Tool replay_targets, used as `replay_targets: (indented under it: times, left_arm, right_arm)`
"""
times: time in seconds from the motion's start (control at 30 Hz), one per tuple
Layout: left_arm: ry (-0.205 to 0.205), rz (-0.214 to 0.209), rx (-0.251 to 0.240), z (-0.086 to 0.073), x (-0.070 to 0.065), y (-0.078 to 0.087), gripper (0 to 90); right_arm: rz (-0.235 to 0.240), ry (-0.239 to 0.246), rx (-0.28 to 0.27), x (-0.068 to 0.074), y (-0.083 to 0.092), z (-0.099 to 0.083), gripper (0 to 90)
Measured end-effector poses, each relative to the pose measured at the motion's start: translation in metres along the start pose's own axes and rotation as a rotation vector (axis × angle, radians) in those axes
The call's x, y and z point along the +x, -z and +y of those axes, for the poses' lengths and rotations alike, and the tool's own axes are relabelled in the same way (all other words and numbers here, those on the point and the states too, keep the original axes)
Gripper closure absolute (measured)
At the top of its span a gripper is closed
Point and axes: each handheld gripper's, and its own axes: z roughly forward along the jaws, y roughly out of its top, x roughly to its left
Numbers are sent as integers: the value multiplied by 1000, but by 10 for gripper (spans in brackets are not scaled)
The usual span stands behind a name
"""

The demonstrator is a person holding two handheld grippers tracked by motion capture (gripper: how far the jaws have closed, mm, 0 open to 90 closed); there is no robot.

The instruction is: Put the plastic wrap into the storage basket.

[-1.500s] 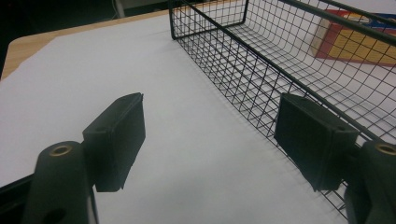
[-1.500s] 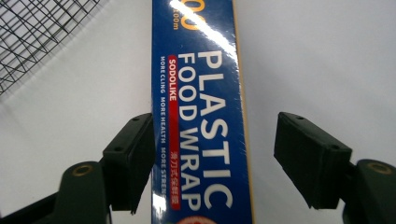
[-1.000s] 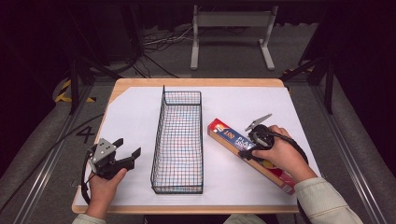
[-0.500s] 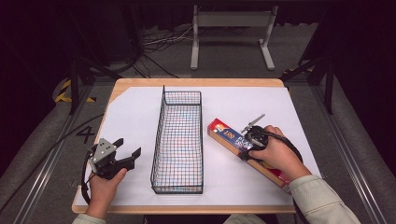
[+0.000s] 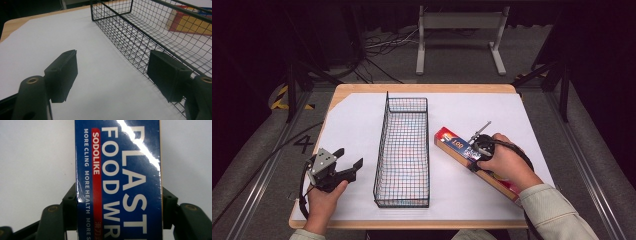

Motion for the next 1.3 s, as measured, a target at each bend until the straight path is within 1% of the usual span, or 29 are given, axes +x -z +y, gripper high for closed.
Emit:
replay_targets:
  times: [0.13,0.2,0.23,0.3,0.37,0.4,0.47,0.57,0.63,0.67,0.7,0.9,1.0,1.1,1.2,1.3]
  left_arm:
    - [0,1,-2,0,0,0,249]
    - [0,1,-3,0,0,0,249]
    - [0,1,-2,0,0,1,249]
    - [0,2,-2,0,0,1,249]
    - [-2,2,-2,0,1,1,249]
    - [-2,2,-2,0,1,1,250]
    - [-2,2,-4,0,1,1,249]
    - [2,3,-4,0,1,1,250]
    - [3,3,-5,0,1,2,250]
    - [5,4,-8,0,2,2,250]
    - [5,4,-8,0,2,2,250]
    - [7,7,-13,0,2,2,250]
    - [11,7,-15,0,2,1,250]
    - [12,4,-15,0,2,1,250]
    - [11,6,-17,0,3,2,250]
    - [15,6,-18,0,3,2,250]
  right_arm:
    - [-5,3,-1,1,1,0,393]
    - [-8,-3,-6,1,1,0,394]
    - [-6,-9,-12,0,2,0,394]
    - [2,-31,-49,0,7,2,394]
    - [14,-57,-63,0,11,4,394]
    - [14,-57,-63,0,11,4,394]
    - [19,-72,-77,1,17,7,395]
    - [6,-75,-108,2,25,12,395]
    - [8,-79,-114,2,26,13,395]
    - [12,-96,-122,3,31,16,395]
    - [12,-96,-122,3,31,16,395]
    - [-14,-117,-137,5,44,24,395]
    - [-32,-125,-161,6,50,27,395]
    - [-46,-143,-181,7,55,29,396]
    - [-62,-176,-211,8,60,31,396]
    - [-70,-181,-237,8,63,34,396]
